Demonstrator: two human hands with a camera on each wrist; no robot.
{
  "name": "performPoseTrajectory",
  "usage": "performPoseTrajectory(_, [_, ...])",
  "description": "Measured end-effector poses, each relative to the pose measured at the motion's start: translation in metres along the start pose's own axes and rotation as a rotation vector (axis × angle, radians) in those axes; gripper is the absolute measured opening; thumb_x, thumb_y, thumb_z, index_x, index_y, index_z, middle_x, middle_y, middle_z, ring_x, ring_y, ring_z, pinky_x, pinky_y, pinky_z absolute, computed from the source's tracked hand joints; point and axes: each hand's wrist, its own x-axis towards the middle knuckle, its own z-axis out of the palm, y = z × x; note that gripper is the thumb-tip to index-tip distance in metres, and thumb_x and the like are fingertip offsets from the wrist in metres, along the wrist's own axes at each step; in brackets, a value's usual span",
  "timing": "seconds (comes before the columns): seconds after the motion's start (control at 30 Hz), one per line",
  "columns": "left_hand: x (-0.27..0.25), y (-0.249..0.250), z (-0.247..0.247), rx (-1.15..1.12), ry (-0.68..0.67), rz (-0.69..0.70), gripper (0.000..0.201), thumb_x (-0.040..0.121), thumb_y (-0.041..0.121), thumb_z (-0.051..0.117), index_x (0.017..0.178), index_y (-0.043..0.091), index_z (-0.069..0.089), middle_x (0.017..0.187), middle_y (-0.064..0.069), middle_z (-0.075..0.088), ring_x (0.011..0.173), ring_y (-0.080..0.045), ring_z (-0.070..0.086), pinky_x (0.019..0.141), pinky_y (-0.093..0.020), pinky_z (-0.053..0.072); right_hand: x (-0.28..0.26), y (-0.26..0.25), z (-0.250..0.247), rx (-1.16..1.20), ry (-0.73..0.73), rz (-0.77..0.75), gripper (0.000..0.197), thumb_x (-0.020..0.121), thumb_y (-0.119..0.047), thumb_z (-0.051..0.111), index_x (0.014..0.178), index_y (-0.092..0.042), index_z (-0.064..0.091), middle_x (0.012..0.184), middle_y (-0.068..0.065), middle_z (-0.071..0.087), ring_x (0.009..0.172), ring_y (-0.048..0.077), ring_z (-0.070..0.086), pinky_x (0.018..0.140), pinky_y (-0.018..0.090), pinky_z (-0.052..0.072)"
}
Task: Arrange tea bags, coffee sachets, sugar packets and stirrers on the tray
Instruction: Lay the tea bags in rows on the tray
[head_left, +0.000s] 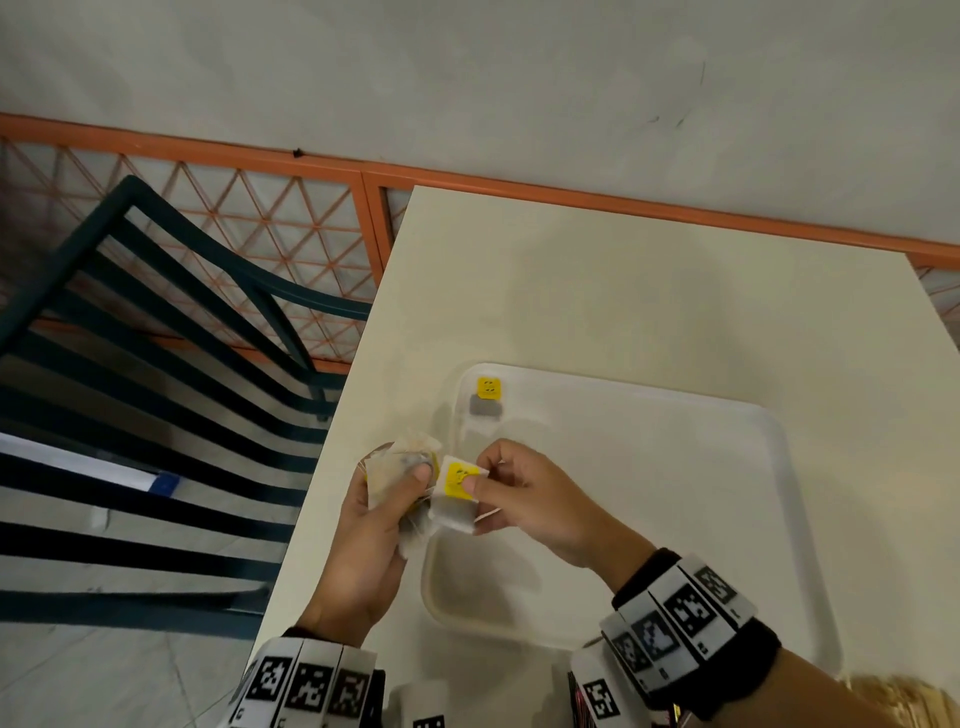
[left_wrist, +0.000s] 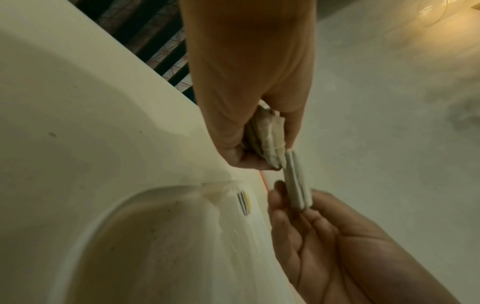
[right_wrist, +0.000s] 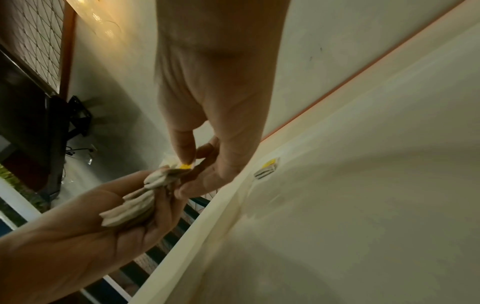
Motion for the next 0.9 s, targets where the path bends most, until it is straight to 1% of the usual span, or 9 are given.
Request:
performPoseTrajectory(0.1, [0.0,0.0,-0.002,0.029,-0.003,-0.002,0.034,0.08,0.013,0.063,0.112,0.006,0.054,0.094,-0.014,0.059,0.083,-0.02,0.061,0.071,-0.027,0.056,-0.002,-0.001,-0.005,0.013,0.062,-0.008,0.008,0.089,-0.006,0.057,0.086,-0.009,0.049,0.085,0.015,0.058,0.063,0.018,0.059,0.059,0.029,0.057])
performPoseTrajectory(0.2, [0.0,-0.004,0.002,0.142,0.019,0.011,0.074,0.048,0.033,0.09,0.11,0.009,0.056,0.094,-0.013,0.065,0.085,-0.024,0.066,0.066,-0.028,0.057,-0.004,0.001,-0.005,0.003,0.095,-0.03,0.007,0.088,-0.007,0.059,0.089,-0.009,0.053,0.084,0.012,0.06,0.066,0.019,0.06,0.058,0.027,0.057])
performPoseTrajectory(0.33, [0.003,-0.009,0.006,0.179,0.078,0.027,0.049,0.066,0.003,0.075,0.111,0.008,0.055,0.098,-0.014,0.066,0.081,-0.016,0.07,0.06,-0.022,0.056,-0.006,0.006,-0.002,0.133,0.136,-0.053,0.022,0.083,-0.001,0.064,0.091,-0.01,0.046,0.087,0.017,0.062,0.071,0.02,0.062,0.064,0.026,0.055])
performPoseTrajectory(0.37, [0.004,-0.01,0.003,0.197,0.095,0.033,0.054,0.065,0.003,0.076,0.115,0.006,0.054,0.103,-0.018,0.064,0.085,-0.019,0.069,0.062,-0.023,0.056,-0.008,0.007,-0.002,0.164,0.128,-0.061,0.024,0.082,0.003,0.064,0.088,-0.01,0.044,0.087,0.017,0.062,0.071,0.019,0.062,0.064,0.024,0.054])
performPoseTrajectory(0.47, [0.008,-0.01,-0.005,0.201,0.145,0.038,0.077,0.055,0.019,0.085,0.123,0.006,0.052,0.113,-0.023,0.061,0.099,-0.032,0.064,0.073,-0.029,0.058,-0.008,0.006,-0.004,0.123,0.131,-0.108,0.023,0.079,0.009,0.064,0.078,-0.009,0.051,0.076,0.007,0.061,0.064,0.011,0.06,0.064,0.02,0.053])
performPoseTrajectory(0.57, [0.007,-0.009,-0.01,0.163,0.149,0.059,0.102,0.034,0.04,0.092,0.122,0.007,0.053,0.099,-0.016,0.061,0.084,-0.022,0.063,0.067,-0.025,0.056,0.004,0.004,-0.017,-0.01,0.319,-0.147,0.021,0.078,0.007,0.066,0.073,-0.012,0.06,0.07,0.002,0.062,0.06,0.007,0.058,0.063,0.018,0.052])
performPoseTrajectory(0.67, [0.005,-0.007,-0.013,0.088,0.118,0.023,0.077,0.051,0.025,0.084,0.12,0.009,0.054,0.094,-0.011,0.06,0.072,-0.013,0.064,0.064,-0.023,0.056,0.026,0.006,-0.038,-0.142,0.539,-0.16,0.022,0.078,0.001,0.067,0.071,-0.019,0.062,0.072,-0.002,0.063,0.065,0.011,0.058,0.07,0.024,0.053])
performPoseTrajectory(0.73, [0.002,-0.005,-0.012,0.056,0.114,-0.002,0.053,0.063,0.013,0.069,0.114,0.012,0.056,0.092,-0.012,0.059,0.067,-0.011,0.064,0.063,-0.022,0.057,0.04,0.006,-0.05,-0.208,0.591,-0.173,0.016,0.078,-0.001,0.067,0.076,-0.016,0.062,0.076,-0.003,0.064,0.069,0.008,0.058,0.069,0.017,0.051])
performPoseTrajectory(0.9, [-0.001,-0.005,-0.018,0.115,0.134,0.003,0.072,0.049,0.025,0.076,0.117,0.015,0.055,0.086,-0.009,0.062,0.066,-0.012,0.063,0.062,-0.022,0.056,0.061,0.015,-0.064,-0.554,0.6,-0.162,0.016,0.08,-0.008,0.068,0.096,-0.007,0.065,0.098,0.007,0.057,0.091,0.022,0.058,0.088,0.027,0.045])
